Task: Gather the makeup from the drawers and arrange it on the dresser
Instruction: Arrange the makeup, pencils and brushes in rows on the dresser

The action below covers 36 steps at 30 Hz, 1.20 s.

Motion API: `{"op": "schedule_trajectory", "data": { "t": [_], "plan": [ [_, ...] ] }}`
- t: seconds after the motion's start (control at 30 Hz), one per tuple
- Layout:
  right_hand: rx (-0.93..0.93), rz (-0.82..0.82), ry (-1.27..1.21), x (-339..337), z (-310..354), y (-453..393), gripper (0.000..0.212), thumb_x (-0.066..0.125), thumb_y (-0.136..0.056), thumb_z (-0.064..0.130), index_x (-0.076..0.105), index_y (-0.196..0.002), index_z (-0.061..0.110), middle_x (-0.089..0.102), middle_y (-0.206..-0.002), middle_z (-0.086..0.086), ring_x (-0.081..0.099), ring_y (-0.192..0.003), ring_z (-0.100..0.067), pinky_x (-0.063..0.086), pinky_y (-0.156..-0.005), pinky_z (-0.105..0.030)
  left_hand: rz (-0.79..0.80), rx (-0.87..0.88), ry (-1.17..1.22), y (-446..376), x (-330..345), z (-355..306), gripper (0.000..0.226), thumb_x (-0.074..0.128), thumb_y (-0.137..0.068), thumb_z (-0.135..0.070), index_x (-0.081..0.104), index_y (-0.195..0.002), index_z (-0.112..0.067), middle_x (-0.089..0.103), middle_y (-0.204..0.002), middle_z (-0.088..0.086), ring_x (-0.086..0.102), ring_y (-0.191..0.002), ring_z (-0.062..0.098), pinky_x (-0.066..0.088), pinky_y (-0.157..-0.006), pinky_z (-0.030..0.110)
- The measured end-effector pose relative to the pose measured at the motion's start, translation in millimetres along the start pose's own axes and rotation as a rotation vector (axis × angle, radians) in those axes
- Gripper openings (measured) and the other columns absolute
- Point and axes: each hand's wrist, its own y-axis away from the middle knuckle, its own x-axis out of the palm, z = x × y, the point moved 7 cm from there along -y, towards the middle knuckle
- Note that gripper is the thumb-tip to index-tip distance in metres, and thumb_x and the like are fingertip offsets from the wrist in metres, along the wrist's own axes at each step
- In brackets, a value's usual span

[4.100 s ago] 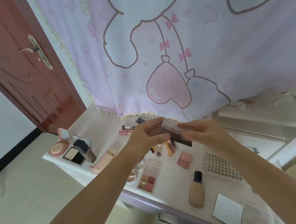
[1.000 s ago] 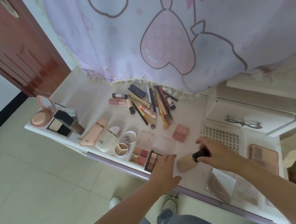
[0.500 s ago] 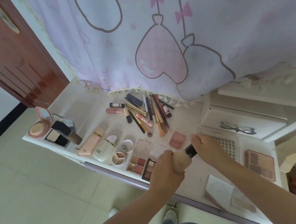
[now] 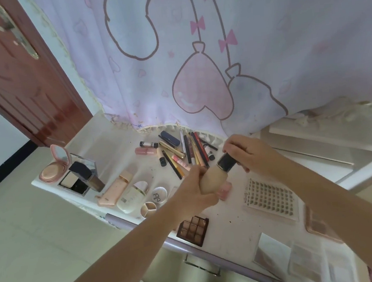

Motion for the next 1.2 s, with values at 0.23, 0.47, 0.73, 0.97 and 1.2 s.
{"op": "schedule_trajectory", "data": {
  "t": [0.23, 0.47, 0.73, 0.97, 1.2],
  "plan": [
    [-0.11, 0.091, -0.153, -7.1, -0.3, 12.2, 0.026, 0.058, -0.082, 0.021, 0.055, -0.081, 0.047, 0.061, -0.083, 0.016, 0.057, -0.076, 0.0, 0.045, -0.076, -0.017, 0.017, 0.048, -0.232, 2.5, -17.2, -17.2, 0.017, 0.055, -0.086, -0.015, 0.045, -0.097, -0.025, 0.044, -0.075, -0.01, 0.042, -0.065, 0.003, 0.037, -0.059, 0.014],
    [-0.051, 0.058, -0.159, -17.4, 9.8, 11.0, 0.015, 0.049, -0.092, 0.024, 0.05, -0.094, 0.038, 0.06, -0.083, 0.016, 0.059, -0.065, 0.003, 0.046, -0.063, -0.011, -0.004, 0.141, -0.109, 4.4, -21.6, -31.4, 0.022, 0.064, -0.084, -0.022, 0.049, -0.099, -0.024, 0.055, -0.083, -0.005, 0.056, -0.072, 0.011, 0.049, -0.065, 0.02],
    [-0.089, 0.159, -0.135, -18.8, 19.5, 8.7, 0.034, 0.054, -0.089, 0.013, 0.051, -0.096, 0.046, 0.061, -0.094, 0.018, 0.058, -0.08, 0.004, 0.051, -0.076, -0.021, -0.025, 0.16, -0.074, 8.5, -33.1, -32.5, 0.015, 0.066, -0.083, -0.021, 0.052, -0.084, -0.025, 0.052, -0.074, -0.007, 0.053, -0.062, 0.006, 0.046, -0.057, 0.015],
    [-0.06, 0.128, 0.01, -12.3, 24.5, -0.4, 0.017, 0.044, -0.094, 0.025, 0.05, -0.081, 0.035, 0.058, -0.065, 0.009, 0.052, -0.052, -0.002, 0.042, -0.052, -0.008, -0.052, 0.141, -0.127, 10.5, -39.6, -29.8, 0.016, 0.067, -0.081, -0.022, 0.053, -0.089, -0.02, 0.053, -0.075, -0.007, 0.056, -0.068, 0.01, 0.051, -0.066, 0.024],
    [-0.03, 0.181, -0.246, -10.2, 19.4, 2.1, 0.023, 0.05, -0.092, 0.023, 0.044, -0.106, 0.039, 0.059, -0.098, 0.015, 0.061, -0.087, -0.002, 0.051, -0.074, -0.017, -0.056, 0.142, -0.128, 13.7, -43.0, -31.0, 0.017, 0.067, -0.081, -0.023, 0.051, -0.081, -0.027, 0.054, -0.075, -0.008, 0.057, -0.063, 0.005, 0.05, -0.061, 0.018]
  ]
}}
